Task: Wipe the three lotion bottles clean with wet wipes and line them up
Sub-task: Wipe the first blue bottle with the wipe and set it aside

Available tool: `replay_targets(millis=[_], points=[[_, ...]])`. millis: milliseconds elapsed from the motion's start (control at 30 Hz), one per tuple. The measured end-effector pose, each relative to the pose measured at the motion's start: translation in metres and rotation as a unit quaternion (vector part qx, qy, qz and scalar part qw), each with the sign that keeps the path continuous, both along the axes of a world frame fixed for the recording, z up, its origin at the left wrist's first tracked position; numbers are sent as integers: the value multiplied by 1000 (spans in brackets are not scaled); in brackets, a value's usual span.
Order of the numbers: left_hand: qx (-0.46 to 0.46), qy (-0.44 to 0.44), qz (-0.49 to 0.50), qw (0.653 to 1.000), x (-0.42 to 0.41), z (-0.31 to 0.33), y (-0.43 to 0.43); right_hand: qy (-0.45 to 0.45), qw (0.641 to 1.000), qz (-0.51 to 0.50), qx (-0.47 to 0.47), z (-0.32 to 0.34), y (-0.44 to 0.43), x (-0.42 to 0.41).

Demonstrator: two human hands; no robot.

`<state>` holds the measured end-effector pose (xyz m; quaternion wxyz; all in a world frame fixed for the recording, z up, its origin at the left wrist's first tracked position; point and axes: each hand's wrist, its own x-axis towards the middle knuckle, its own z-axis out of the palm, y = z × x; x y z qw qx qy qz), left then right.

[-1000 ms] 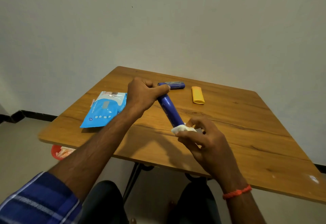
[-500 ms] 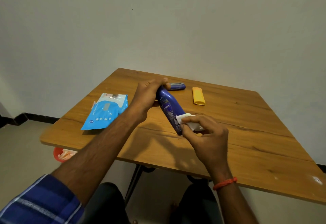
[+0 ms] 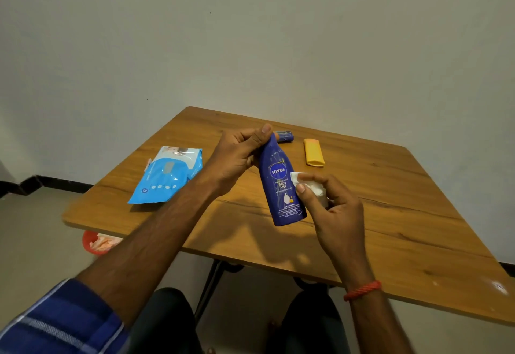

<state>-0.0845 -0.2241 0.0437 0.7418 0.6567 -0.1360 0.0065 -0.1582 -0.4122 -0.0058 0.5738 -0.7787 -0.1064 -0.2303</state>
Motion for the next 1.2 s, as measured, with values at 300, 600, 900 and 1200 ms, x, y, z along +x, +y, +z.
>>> replay_targets(millis=[300, 600, 900, 1200], points=[[21, -21, -47, 998, -5, 0, -5, -122, 985, -93, -80, 37, 13, 19], [59, -26, -6, 998, 1, -6, -2, -157, 948, -25, -277, 34, 21, 7], [90, -14, 41, 995, 7, -14, 2, -119, 910, 117, -380, 0, -3, -22], [119, -38, 25, 992, 0, -9, -5, -128, 945, -24, -301, 39, 18, 11]])
